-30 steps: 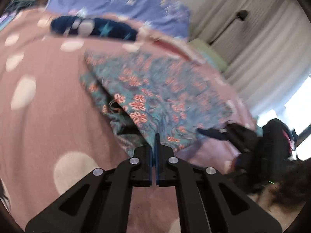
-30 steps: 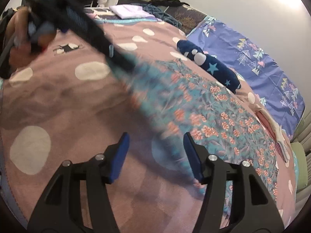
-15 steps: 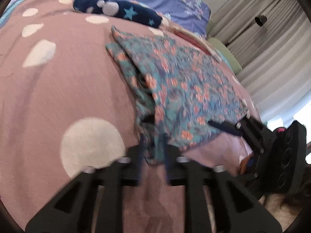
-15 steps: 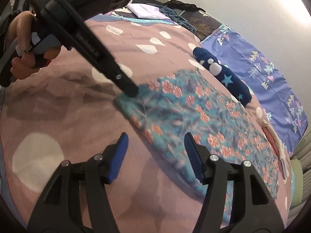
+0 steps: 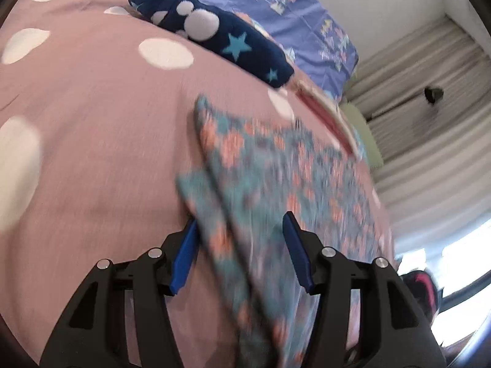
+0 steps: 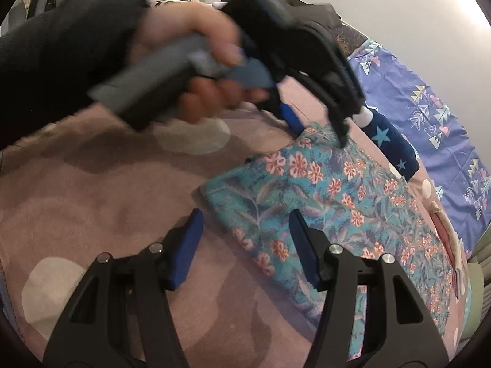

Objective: Fold small clothes
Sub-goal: 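Fold the held edge over the shirt with the left gripper while the right gripper approaches, then open the left gripper over the folded shirt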

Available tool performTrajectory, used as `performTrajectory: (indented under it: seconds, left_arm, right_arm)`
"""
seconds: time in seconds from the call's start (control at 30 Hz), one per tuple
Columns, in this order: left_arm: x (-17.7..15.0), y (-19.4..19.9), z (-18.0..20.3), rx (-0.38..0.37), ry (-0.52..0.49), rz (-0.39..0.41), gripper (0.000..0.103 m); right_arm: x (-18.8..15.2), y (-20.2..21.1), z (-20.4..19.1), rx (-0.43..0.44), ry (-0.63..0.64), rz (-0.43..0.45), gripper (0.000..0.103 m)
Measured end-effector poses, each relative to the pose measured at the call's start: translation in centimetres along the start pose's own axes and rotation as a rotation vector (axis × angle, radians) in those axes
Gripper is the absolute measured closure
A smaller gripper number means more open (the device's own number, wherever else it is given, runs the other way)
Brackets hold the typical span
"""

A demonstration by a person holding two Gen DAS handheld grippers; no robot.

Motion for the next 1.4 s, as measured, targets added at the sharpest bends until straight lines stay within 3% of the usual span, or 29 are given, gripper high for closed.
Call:
performTrajectory:
  seconds: [0.07,0.13,0.2,0.23,0.27,0.4,0.5,0.57,0.63,0.8,0.83,0.93,0.97,1.0,1.03,1.07,1.13,1.2,1.27,1.33,1.4]
  left_arm:
    - [1.6,-0.3,-0.2,-0.015,0.033,0.022,0.05]
    - [2.6,-0.4,0.1,0.014,0.026,0.048,0.098]
    - [3.0,0.1,0.5,0.045,-0.003,0.071,0.099]
    - [3.0,0.9,1.0,0.084,-0.042,0.11,0.1]
    - [3.0,1.4,1.1,0.108,-0.06,0.138,0.1]
    - [3.6,2.0,-2.2,0.195,0.019,0.191,0.103]
    - [2.9,1.7,-4.3,0.11,0.07,0.153,0.103]
    - [2.1,2.4,-4.1,0.072,0.06,0.143,0.092]
    - [1.1,3.1,-3.3,0.065,0.026,0.128,0.054]
    - [-1.0,1.9,-0.5,0.043,-0.091,0.02,0.048]
    - [-1.1,0.8,0.0,0.049,-0.103,-0.013,0.048]
    - [-0.2,-0.7,0.5,0.055,-0.116,-0.007,0.048]
    - [0.4,-1.0,0.5,0.041,-0.101,0.007,0.048]
    - [1.0,-1.3,0.5,0.03,-0.084,0.023,0.056]
    - [1.6,-1.6,0.3,0.032,-0.068,0.035,0.091]
    - [2.1,-2.1,0.1,0.034,-0.048,0.032,0.096]
    - [2.7,-2.1,0.6,0.048,-0.042,0.067,0.097]
    - [2.4,-0.9,2.1,0.078,-0.122,0.13,0.097]
    - [2.6,-0.6,2.0,0.111,-0.151,0.143,0.097]
    - [2.7,-2.3,0.0,0.138,-0.101,0.08,0.095]
    - [2.4,-2.2,-0.2,0.115,-0.107,0.1,0.093]
  right_arm:
    - [0.6,-0.6,0.2,0.002,-0.002,-0.002,0.044]
    - [0.8,-1.2,0.3,0.018,-0.014,-0.007,0.047]
    - [0.9,-1.4,0.3,0.052,-0.025,0.0,0.074]
    - [0.8,-1.3,0.0,0.041,-0.009,0.009,0.093]
    - [0.8,-1.0,-0.5,0.004,0.007,0.018,0.096]
    - [0.5,-0.6,-2.3,-0.039,0.08,0.036,0.098]
    - [0.5,-0.8,-2.1,-0.027,0.067,0.031,0.098]
    - [0.5,-0.7,-1.9,-0.019,0.055,0.031,0.097]
    - [0.4,-0.5,-1.6,-0.02,0.051,0.033,0.094]
    - [-0.2,0.7,0.2,0.037,-0.013,0.04,0.091]
    - [-0.5,0.8,0.3,0.042,-0.028,0.027,0.085]
    - [-0.6,0.2,0.4,0.013,-0.045,-0.008,0.063]
    - [-0.5,-0.2,0.4,0.007,-0.045,-0.022,0.063]
    - [-0.3,-0.5,0.2,0.006,-0.046,-0.028,0.063]
    - [0.0,-0.7,0.1,-0.001,-0.046,-0.029,0.064]
    - [0.2,-1.0,0.1,-0.005,-0.044,-0.032,0.074]
    - [0.7,-1.3,-0.1,0.026,-0.042,-0.039,0.1]
    - [1.1,-0.2,0.4,0.043,-0.089,-0.009,0.1]
    - [1.4,1.1,0.6,0.036,-0.104,0.044,0.1]
    - [1.2,-0.9,0.4,0.063,-0.093,-0.026,0.1]
    - [0.8,-1.7,0.3,0.068,-0.098,-0.047,0.099]
Point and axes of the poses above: each gripper's, at about its wrist camera, not at the fingertips, and y roughly against the way its jaws point, z to its right, x to its top, the point moved 3 cm from there along -y, roughly the way its jaws point, and after that the axes turned 13 degrees about -z, right-handed, at the moved point
